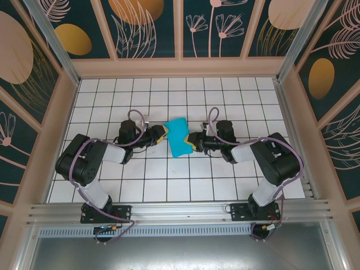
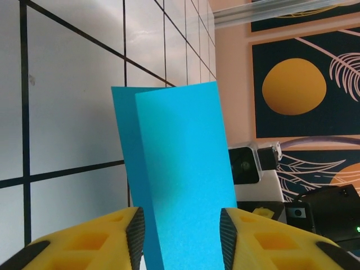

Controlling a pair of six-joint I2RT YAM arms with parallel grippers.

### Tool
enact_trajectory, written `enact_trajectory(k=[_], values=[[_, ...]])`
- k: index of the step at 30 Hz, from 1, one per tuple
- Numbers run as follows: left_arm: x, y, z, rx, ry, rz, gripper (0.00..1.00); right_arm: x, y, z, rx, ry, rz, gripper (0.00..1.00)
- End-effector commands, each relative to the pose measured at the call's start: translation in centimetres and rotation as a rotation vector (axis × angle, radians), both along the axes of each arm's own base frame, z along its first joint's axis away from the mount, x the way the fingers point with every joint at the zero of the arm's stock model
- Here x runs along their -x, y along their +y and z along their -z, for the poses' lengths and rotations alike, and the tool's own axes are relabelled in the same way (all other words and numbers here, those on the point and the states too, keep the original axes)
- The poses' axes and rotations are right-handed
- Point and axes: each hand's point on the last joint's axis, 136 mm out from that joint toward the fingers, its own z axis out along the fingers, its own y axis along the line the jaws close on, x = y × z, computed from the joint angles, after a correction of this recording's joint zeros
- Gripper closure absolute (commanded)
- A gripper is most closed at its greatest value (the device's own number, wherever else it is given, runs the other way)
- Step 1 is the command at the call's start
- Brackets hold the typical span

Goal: Fold a paper plane with a square sheet of paper (pick it up from the middle)

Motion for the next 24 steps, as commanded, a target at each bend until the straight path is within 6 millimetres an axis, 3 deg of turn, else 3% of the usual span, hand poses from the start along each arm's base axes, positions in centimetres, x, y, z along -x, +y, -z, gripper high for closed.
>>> enact_trajectory(k=[1, 9, 15, 24], values=[[-0.5, -0.9, -1.4, 0.047, -0.055, 0.031, 0.61, -0.6, 0.5, -1.2, -0.046, -0.031, -0.023, 0.75], [-0.7, -1.0, -1.2, 0.049, -0.058, 0.034, 0.72, -0.6, 0.6, -1.0, -0.049, -0.023, -0.027, 0.75], [-0.7, -1.1, -1.5, 0.046, -0.079, 0.043, 1.0, -0.2, 0.8, 0.1, 0.019, 0.004, -0.055, 0.73], [-0.6, -1.6, -0.8, -0.011, -0.07, 0.064, 1.0, -0.5, 0.4, 3.0, 0.364, -0.046, -0.027, 0.5]])
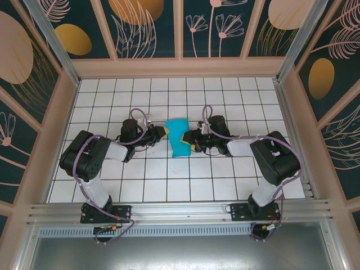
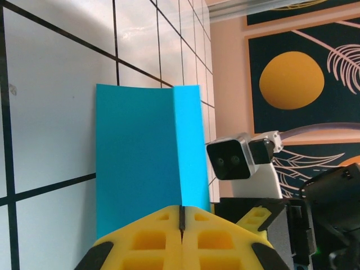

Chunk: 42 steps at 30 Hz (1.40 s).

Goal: Fold a paper plane with a square sheet of paper (pick it up from the middle)

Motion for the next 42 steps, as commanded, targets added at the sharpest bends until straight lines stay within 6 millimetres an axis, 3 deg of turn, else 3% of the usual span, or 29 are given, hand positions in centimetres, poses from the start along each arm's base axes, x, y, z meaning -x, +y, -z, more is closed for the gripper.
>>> enact_trajectory(k=[1, 8, 12, 15, 18, 26, 30, 36, 42], values=[[-0.1, -0.9, -0.8, -0.012, -0.045, 0.033, 1.0, 0.3, -0.8, 0.9, 0.171, -0.046, 0.0, 0.48], [0.1, -2.0, -1.6, 0.0, -0.067, 0.067, 1.0, -0.1, -2.5, 1.0, 0.289, -0.086, 0.055, 0.26], [0.1, -2.4, -2.5, 0.007, -0.097, 0.078, 1.0, -0.4, -3.7, 0.0, 0.301, -0.128, 0.085, 0.12], [0.1, -2.7, -2.9, 0.012, -0.107, 0.086, 1.0, -0.3, -4.4, -0.9, 0.292, -0.153, 0.103, 0.11], [0.4, -3.6, -3.3, 0.025, -0.109, 0.105, 1.0, -1.3, -6.5, -1.6, 0.29, -0.174, 0.165, 0.11], [0.9, -8.0, -4.0, 0.066, -0.094, 0.18, 1.0, -1.4, -9.9, -1.5, 0.271, -0.164, 0.23, 0.13], [0.6, -9.5, -2.4, 0.047, -0.049, 0.192, 1.0, -1.1, -10.9, -0.9, 0.27, -0.14, 0.244, 0.15], [-0.4, -9.4, 0.5, -0.076, -0.015, 0.172, 1.0, -0.8, -11.6, -0.5, 0.268, -0.135, 0.256, 0.19], [-1.7, -8.2, 3.9, -0.331, -0.004, 0.161, 1.0, -0.4, -9.8, -0.4, 0.217, -0.153, 0.13, 0.24]])
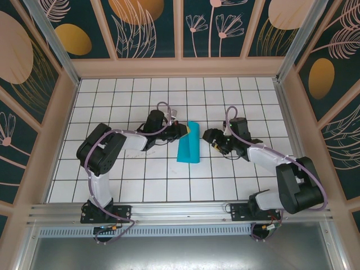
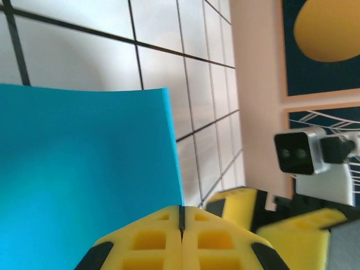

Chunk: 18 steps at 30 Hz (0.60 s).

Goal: Fold a paper plane with a square sheet of paper (pick it up from the middle)

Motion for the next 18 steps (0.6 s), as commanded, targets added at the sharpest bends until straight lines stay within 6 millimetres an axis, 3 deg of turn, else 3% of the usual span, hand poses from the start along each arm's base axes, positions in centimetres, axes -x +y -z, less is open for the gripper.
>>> enact_trajectory(k=[1, 7, 18], values=[[-0.7, 1.2, 3.2, -0.203, -0.007, 0.002, 1.0, 0.3, 1.5, -0.2, -0.032, -0.02, -0.111, 0.25], [-1.4, 2.0, 4.4, -0.328, -0.018, 0.008, 1.0, -0.4, 2.5, 0.4, -0.023, -0.005, -0.175, 0.29], [-1.8, 3.3, 5.3, -0.392, -0.013, -0.045, 1.0, -2.4, 4.2, 2.1, -0.006, 0.036, -0.251, 0.34]])
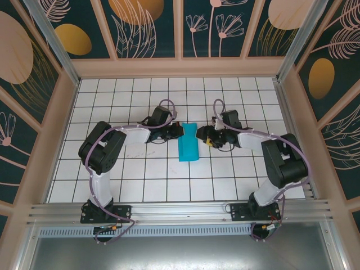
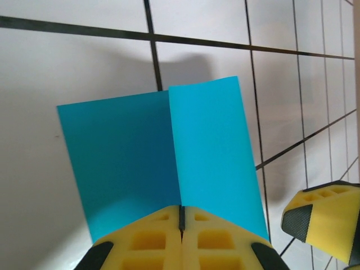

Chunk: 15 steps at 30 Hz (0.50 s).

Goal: Fold a paper plane with a square sheet of paper (pick it up from the middle)

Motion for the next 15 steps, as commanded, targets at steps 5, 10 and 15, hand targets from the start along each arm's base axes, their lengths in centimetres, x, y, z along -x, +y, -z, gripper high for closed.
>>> enact_trajectory(k=[5, 10, 15], values=[[-0.2, 0.7, 1.1, -0.042, 0.001, -0.022, 1.0, -0.5, 1.6, 0.9, 0.008, 0.025, -0.07, 0.36], [-0.2, 0.8, 1.2, -0.044, 0.004, -0.03, 0.99, -0.5, 1.7, 2.3, 0.025, 0.057, -0.072, 0.42], [-0.1, 0.7, 1.2, -0.04, 0.006, -0.024, 0.96, -0.3, 1.8, 3.5, 0.051, 0.076, -0.079, 0.46]])
